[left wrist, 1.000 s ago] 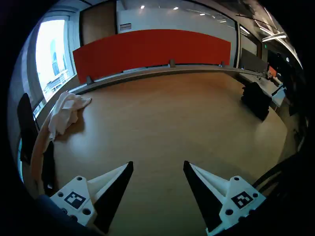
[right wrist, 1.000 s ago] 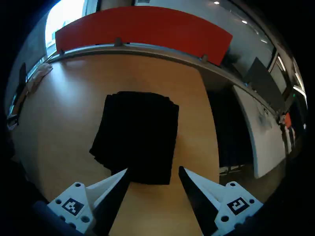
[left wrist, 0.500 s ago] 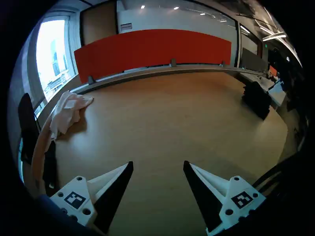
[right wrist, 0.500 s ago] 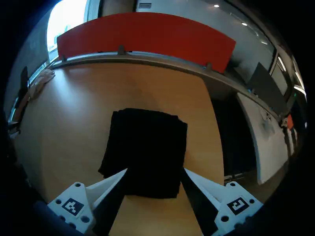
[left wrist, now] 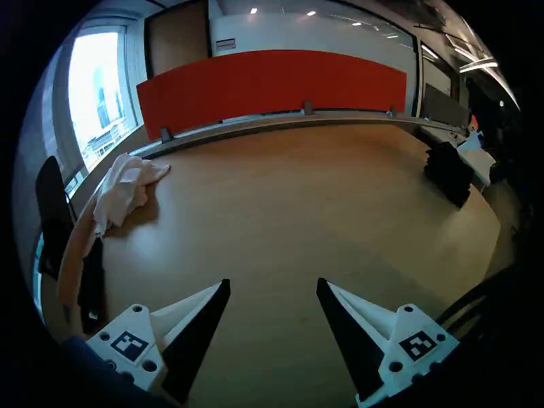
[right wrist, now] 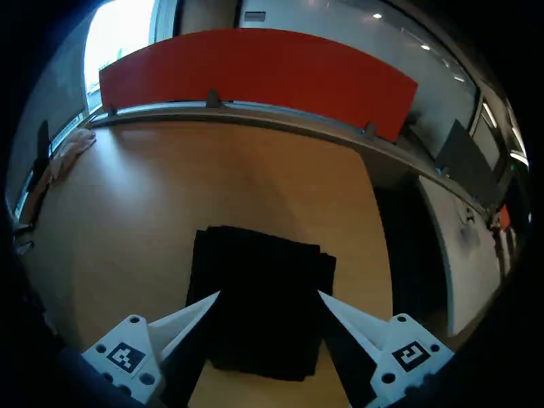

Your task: Fold towel

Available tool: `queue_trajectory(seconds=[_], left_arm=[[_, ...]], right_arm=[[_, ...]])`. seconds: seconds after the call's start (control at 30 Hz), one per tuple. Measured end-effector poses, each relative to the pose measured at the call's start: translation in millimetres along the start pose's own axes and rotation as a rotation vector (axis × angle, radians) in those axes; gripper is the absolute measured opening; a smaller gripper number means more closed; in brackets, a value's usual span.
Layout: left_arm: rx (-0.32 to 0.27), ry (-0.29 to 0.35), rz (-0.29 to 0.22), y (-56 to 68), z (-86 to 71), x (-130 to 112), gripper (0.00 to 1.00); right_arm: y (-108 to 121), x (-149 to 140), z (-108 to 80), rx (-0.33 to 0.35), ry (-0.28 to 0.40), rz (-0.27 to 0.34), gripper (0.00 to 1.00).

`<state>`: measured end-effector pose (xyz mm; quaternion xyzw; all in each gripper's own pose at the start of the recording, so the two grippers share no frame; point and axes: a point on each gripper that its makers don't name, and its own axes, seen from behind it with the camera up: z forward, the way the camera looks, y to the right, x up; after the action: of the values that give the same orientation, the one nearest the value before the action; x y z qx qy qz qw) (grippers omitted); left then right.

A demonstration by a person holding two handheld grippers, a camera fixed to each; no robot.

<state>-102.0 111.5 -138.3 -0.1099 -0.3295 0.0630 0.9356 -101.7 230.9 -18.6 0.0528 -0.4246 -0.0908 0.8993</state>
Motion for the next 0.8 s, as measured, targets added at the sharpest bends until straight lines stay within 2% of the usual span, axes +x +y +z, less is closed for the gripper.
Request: queue_trajectory(seconds=[0.3,0.8], left_arm=[[0.013,-0.004,-0.009,-3.3,-0.9,-1.9,0.94],[0.036,-0.017,-0.015,-6.8,-2.6,-5.8,0.94]], right_arm=[[-2.2,12.8,10.4,0.012,0.003,-0.013,0.91],[1.6,9.1,36.1,0.027,-0.030,-0.017,0.91]])
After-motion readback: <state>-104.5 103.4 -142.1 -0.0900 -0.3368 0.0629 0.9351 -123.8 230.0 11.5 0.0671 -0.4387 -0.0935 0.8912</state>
